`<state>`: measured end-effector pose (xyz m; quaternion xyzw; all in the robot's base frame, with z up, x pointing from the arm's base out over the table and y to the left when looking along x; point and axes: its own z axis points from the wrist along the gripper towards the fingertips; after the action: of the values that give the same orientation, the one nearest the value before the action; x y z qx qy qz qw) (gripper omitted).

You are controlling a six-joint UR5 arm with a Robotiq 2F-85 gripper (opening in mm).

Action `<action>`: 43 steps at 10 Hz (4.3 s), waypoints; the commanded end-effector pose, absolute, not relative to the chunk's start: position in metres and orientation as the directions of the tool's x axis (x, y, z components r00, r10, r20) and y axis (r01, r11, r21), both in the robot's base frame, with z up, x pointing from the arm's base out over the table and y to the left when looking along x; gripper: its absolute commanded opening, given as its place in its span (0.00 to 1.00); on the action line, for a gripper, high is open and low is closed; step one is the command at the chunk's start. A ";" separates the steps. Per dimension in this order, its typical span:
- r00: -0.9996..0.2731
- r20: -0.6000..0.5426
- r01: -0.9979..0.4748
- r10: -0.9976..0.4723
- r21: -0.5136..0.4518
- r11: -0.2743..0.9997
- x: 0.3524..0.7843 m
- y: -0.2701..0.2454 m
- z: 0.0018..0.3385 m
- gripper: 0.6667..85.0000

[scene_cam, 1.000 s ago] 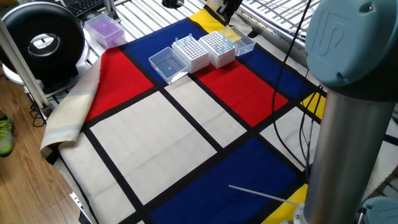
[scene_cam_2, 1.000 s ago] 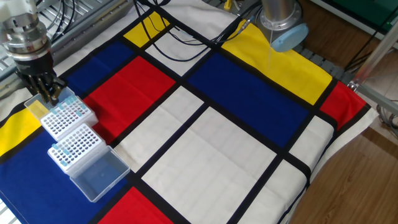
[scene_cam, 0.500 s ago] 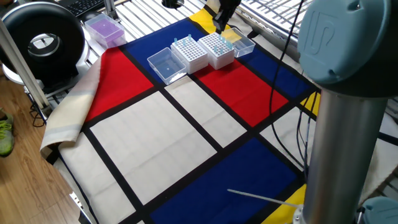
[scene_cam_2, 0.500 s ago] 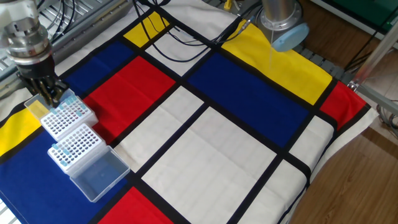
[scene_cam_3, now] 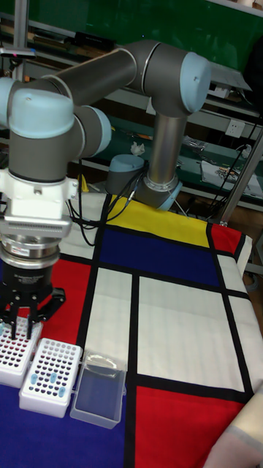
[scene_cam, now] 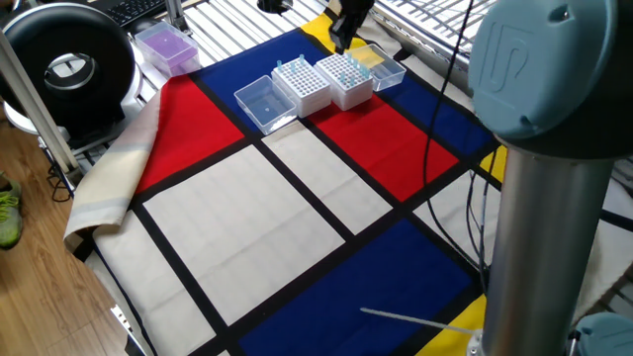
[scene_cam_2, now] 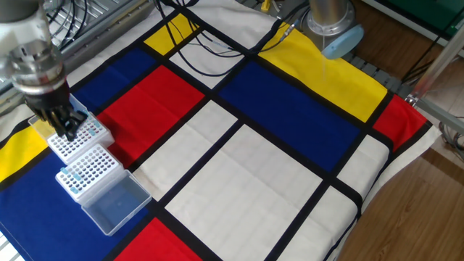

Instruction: Transfer all medium pipette tips from one holder to another

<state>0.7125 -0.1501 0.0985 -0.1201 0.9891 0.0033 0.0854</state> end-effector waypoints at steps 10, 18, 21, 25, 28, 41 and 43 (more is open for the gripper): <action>-0.936 -0.191 -0.299 -0.296 -0.012 0.954 0.765 -0.121 0.082 0.36; -0.943 -0.161 -0.295 -0.291 -0.002 0.956 0.760 -0.122 0.067 0.34; -0.955 -0.136 -0.266 -0.265 -0.009 0.964 0.754 -0.125 0.065 0.32; -0.958 -0.127 -0.256 -0.256 -0.019 0.966 0.752 -0.129 0.065 0.31; -0.959 -0.124 -0.256 -0.256 -0.018 0.966 0.751 -0.126 0.070 0.31; -0.962 -0.096 -0.254 -0.255 -0.026 0.967 0.754 -0.125 0.065 0.31; -0.963 -0.093 -0.252 -0.254 -0.028 0.967 0.754 -0.126 0.065 0.31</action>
<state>0.7525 -0.1265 0.0637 -0.1311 0.9901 -0.0121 0.0478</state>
